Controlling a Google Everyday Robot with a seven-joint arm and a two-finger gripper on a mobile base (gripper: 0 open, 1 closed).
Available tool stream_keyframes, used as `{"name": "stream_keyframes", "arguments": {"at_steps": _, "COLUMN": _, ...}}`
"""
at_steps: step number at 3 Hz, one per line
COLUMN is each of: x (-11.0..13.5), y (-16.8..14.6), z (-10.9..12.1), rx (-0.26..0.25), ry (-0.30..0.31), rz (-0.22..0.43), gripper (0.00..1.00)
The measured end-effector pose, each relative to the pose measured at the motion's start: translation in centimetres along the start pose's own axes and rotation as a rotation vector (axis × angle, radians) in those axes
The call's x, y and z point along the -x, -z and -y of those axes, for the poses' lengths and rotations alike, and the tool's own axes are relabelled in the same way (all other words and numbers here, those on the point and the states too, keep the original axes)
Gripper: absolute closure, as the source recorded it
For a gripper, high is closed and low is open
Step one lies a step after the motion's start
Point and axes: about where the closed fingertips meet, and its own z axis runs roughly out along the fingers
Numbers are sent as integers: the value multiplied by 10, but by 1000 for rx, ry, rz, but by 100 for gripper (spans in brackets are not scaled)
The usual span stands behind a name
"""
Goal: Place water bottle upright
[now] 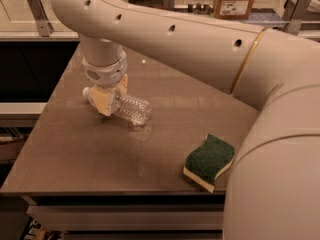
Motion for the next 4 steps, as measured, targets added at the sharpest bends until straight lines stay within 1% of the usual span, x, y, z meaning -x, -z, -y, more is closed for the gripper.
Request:
{"name": "stream_keyframes", "arguments": {"at_steps": 1, "x": -8, "y": 8, "z": 9, "rx": -3, "ry": -30, "rz": 50, "gripper": 100}}
{"name": "stream_keyframes", "arguments": {"at_steps": 2, "x": -18, "y": 18, "z": 24, "rx": -11, "ry": -74, "rz": 110, "gripper": 100}}
{"name": "stream_keyframes", "arguments": {"at_steps": 3, "x": -30, "y": 29, "z": 39, "rx": -18, "ry": -119, "rz": 198, "gripper": 100}}
{"name": "stream_keyframes", "arguments": {"at_steps": 4, "x": -30, "y": 39, "z": 51, "rx": -21, "ry": -144, "rz": 287, "gripper": 100}}
